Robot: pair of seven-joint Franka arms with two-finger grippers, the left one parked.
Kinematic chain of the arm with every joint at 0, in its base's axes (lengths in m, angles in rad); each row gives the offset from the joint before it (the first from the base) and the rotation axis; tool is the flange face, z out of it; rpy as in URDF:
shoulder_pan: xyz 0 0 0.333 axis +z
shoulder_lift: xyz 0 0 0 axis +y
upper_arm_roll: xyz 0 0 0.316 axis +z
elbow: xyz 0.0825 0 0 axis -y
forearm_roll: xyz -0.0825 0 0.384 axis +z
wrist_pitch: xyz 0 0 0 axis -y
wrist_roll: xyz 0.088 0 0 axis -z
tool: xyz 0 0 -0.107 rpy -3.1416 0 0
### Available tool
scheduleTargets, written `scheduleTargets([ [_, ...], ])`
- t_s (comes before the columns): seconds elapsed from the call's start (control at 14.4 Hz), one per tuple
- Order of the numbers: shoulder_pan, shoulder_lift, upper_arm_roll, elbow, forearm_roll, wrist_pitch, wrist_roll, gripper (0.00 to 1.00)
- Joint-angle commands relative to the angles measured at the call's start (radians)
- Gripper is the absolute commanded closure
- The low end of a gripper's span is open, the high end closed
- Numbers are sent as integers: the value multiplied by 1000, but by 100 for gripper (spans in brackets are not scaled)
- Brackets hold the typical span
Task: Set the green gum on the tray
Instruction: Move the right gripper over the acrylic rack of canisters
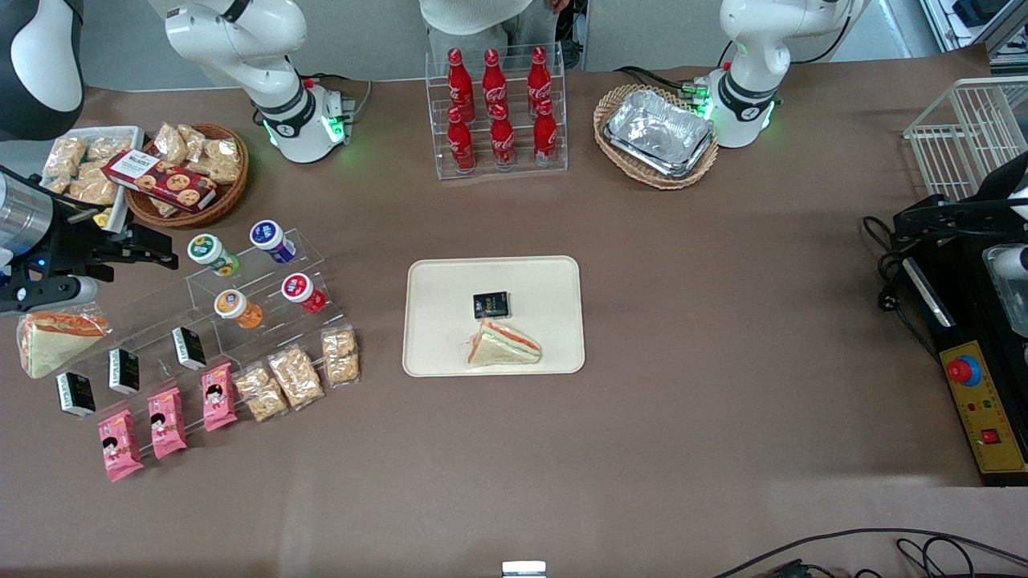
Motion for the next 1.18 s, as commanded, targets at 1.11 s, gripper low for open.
scheduleTargets([
  [1.11, 2, -184, -91, -132, -7, -69, -307, 0],
])
